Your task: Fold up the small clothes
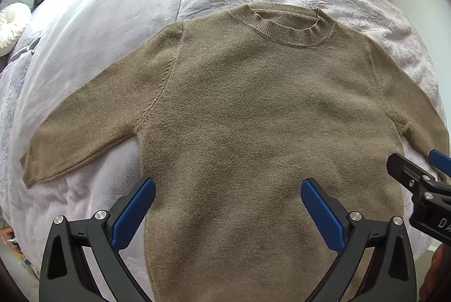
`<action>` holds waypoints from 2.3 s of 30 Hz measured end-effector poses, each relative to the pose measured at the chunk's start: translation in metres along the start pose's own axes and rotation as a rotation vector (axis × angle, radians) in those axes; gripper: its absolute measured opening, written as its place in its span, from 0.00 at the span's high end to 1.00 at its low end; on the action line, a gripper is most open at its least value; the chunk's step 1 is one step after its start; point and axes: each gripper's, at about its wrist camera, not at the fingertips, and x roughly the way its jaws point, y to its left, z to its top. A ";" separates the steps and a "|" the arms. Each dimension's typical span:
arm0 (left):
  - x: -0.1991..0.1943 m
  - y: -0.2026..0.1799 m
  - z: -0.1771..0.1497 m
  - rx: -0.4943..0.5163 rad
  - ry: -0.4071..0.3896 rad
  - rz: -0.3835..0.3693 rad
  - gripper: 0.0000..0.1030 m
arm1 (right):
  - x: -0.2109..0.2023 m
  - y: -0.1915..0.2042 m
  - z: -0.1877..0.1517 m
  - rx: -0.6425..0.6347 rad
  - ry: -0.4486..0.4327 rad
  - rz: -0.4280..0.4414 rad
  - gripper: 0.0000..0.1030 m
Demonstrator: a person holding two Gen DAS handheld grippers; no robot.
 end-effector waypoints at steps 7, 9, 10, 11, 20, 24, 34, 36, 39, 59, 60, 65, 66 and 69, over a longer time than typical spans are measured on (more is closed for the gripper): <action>0.003 0.013 -0.004 -0.028 0.010 -0.099 0.00 | -0.011 -0.002 0.000 0.054 -0.060 0.106 0.00; 0.001 0.023 -0.007 -0.053 -0.023 -0.111 0.00 | -0.011 0.001 -0.001 0.058 -0.061 0.150 0.00; 0.000 0.029 -0.008 -0.070 -0.032 -0.134 0.00 | -0.011 0.003 -0.003 0.055 -0.062 0.171 0.00; 0.000 0.038 -0.010 -0.095 -0.047 -0.164 0.00 | -0.011 0.007 -0.004 0.049 -0.063 0.186 0.00; 0.037 0.144 -0.034 -0.302 -0.035 -0.210 0.00 | 0.009 0.073 -0.020 -0.094 0.044 0.297 0.00; 0.053 0.219 -0.052 -0.492 -0.083 -0.230 0.00 | 0.018 0.108 -0.032 -0.152 0.089 0.319 0.00; 0.123 0.354 -0.104 -1.021 -0.210 -0.359 0.00 | 0.039 0.154 -0.056 -0.231 0.192 0.329 0.00; 0.119 0.356 -0.101 -1.026 -0.281 -0.363 0.01 | 0.041 0.157 -0.059 -0.244 0.212 0.327 0.00; 0.112 0.350 -0.097 -1.013 -0.356 -0.361 0.30 | 0.049 0.166 -0.063 -0.262 0.232 0.322 0.00; -0.019 0.205 0.017 -0.338 -0.643 -0.462 0.93 | 0.041 0.108 -0.048 -0.130 0.193 0.381 0.00; -0.024 0.181 0.026 -0.282 -0.638 -0.472 0.93 | 0.039 0.097 -0.046 -0.107 0.182 0.383 0.00; -0.011 0.061 0.065 -0.062 -0.534 -0.518 0.93 | 0.035 0.043 -0.043 -0.001 0.149 0.379 0.00; -0.004 0.037 0.069 -0.018 -0.505 -0.509 0.93 | 0.035 0.030 -0.044 0.028 0.145 0.374 0.00; 0.022 -0.012 0.067 0.065 -0.417 -0.444 0.93 | 0.040 0.001 -0.048 0.090 0.141 0.356 0.00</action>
